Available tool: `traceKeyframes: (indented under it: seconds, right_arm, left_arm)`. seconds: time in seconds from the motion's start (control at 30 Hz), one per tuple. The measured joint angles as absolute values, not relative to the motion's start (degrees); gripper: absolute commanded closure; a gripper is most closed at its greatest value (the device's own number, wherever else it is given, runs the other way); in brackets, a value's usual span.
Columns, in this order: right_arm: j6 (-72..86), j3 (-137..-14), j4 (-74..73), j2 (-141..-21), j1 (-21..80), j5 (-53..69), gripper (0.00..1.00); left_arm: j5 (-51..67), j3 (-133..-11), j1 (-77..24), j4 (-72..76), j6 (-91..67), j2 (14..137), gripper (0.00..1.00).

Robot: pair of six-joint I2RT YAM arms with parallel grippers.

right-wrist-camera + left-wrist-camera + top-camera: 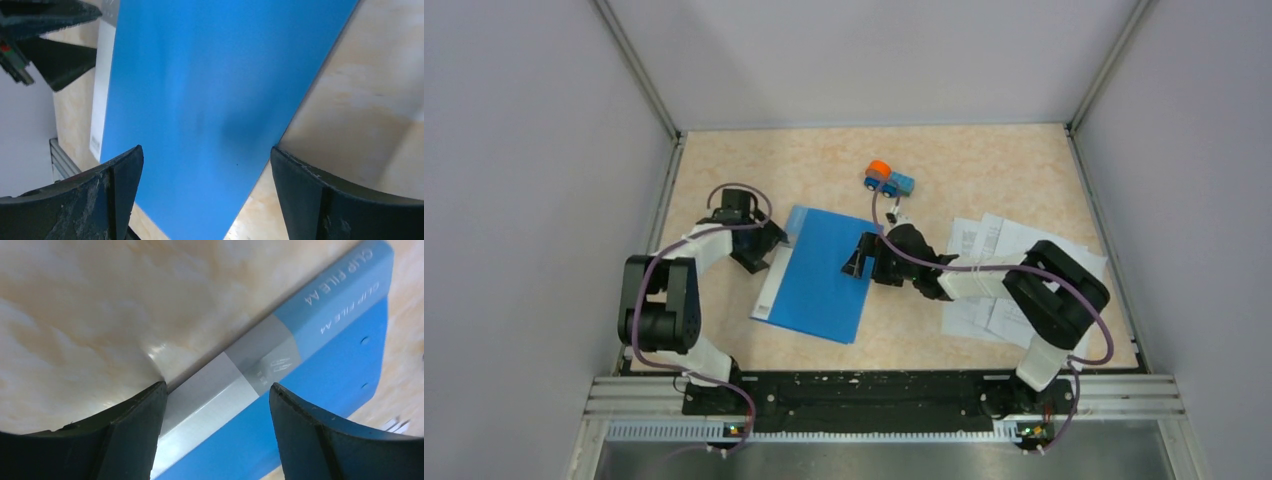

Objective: Put the files into the folder

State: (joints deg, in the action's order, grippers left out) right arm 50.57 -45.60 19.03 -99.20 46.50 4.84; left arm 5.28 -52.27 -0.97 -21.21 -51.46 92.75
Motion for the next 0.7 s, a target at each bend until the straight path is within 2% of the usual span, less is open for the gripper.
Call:
traceKeyframes:
  seconds: [0.1, 0.27, 0.47, 0.7]
  right_arm:
    - [50.22, -42.68, 17.41, -95.74, 44.25, 3.62, 0.03]
    - [48.99, -40.75, 12.29, -90.87, 42.02, 1.61, 0.01]
    - [47.20, -40.53, 8.40, -86.61, 40.66, 1.63, 0.02]
    - [46.04, -40.38, 5.48, -85.41, 39.62, 6.09, 0.02]
  left_arm:
    - [5.13, -49.93, -6.70, -20.14, -53.78, 90.78, 0.20]
    - [3.75, -49.01, -10.85, -22.44, -53.74, 88.97, 0.21]
    - [-3.09, -49.91, -15.18, -29.47, -47.94, 85.38, 0.28]
    - [-7.57, -49.19, -19.46, -32.18, -44.56, 81.45, 0.20]
